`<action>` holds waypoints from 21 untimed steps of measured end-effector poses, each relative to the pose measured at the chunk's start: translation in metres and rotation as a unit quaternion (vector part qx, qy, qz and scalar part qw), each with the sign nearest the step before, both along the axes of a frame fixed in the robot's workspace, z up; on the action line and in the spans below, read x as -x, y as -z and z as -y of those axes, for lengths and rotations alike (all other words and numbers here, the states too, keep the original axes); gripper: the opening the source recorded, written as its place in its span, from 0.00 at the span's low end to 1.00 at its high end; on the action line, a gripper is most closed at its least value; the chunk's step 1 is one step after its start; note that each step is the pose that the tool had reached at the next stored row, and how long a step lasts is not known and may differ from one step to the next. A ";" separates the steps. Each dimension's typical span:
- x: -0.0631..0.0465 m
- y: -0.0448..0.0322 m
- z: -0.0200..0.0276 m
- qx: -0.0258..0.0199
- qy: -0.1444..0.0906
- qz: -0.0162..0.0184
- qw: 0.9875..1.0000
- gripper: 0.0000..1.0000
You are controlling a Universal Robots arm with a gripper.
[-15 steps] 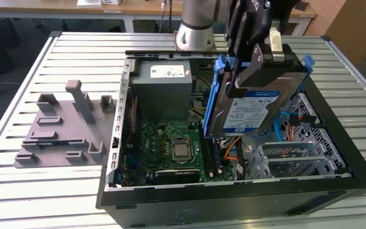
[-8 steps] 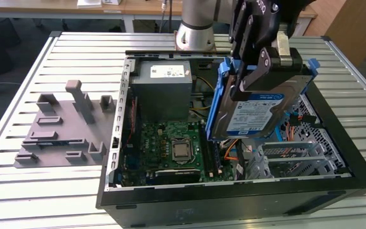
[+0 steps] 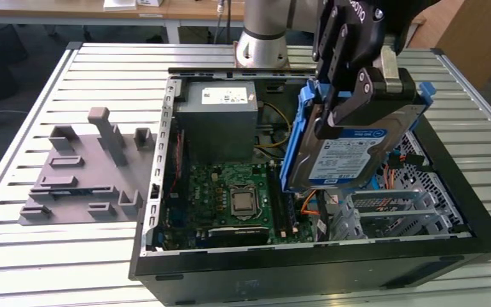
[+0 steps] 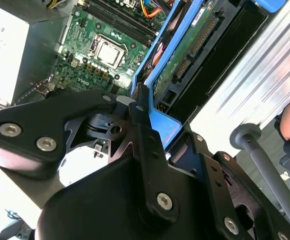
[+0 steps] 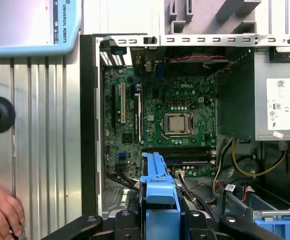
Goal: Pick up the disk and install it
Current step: 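Insert the disk into the insertion slot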
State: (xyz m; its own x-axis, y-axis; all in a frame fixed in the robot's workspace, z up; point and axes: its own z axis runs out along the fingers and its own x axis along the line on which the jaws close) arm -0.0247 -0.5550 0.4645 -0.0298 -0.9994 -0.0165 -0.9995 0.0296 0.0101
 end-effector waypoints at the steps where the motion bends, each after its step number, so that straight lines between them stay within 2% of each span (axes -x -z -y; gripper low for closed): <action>1: -0.001 0.0003 0.0003 0.000 0.000 0.000 1.000 0.36; 11: -0.004 0.0016 0.0027 0.000 0.000 0.000 1.000 0.36; 21: -0.013 0.0020 0.0038 0.000 0.000 0.000 1.000 0.36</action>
